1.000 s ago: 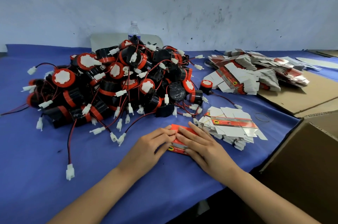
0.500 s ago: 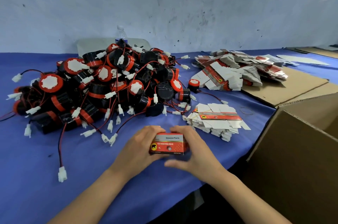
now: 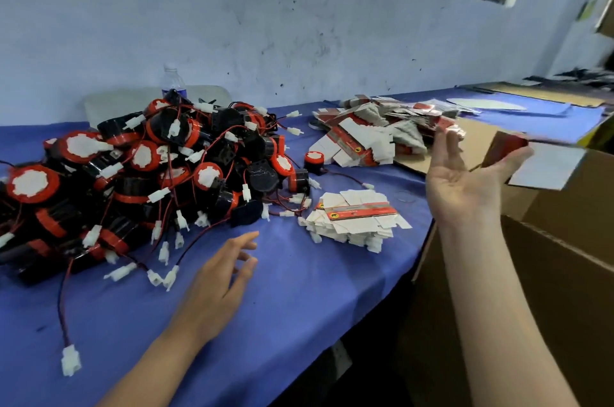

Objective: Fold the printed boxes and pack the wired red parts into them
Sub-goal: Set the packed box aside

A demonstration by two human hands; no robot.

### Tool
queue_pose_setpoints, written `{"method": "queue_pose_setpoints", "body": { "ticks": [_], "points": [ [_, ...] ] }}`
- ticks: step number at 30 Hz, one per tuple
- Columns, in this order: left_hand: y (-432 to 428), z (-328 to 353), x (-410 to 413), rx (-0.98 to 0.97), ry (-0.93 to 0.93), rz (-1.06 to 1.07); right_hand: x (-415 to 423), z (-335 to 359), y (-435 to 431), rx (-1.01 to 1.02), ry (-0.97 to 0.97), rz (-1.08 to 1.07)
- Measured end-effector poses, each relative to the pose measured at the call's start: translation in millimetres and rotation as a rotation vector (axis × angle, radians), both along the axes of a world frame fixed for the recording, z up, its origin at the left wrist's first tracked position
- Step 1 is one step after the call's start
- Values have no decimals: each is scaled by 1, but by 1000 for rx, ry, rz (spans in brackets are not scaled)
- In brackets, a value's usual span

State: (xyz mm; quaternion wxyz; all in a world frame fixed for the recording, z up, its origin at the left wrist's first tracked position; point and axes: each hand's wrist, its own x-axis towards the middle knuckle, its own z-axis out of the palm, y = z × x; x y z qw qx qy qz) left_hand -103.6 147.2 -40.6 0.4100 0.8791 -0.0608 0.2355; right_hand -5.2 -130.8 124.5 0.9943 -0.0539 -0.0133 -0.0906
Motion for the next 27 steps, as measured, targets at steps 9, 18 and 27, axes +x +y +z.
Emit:
{"method": "queue_pose_setpoints", "body": {
  "ticks": [9,18,27],
  "points": [
    [3,-3,1,-68,8,30,37,-78,32,-2415,-420,43],
    [5,-3,4,-163,67,22,55,-81,19,-2951,-638,-162],
    [2,3,5,-172,103,-29,53,33,-5,-2054,-456,-423]
  ]
}}
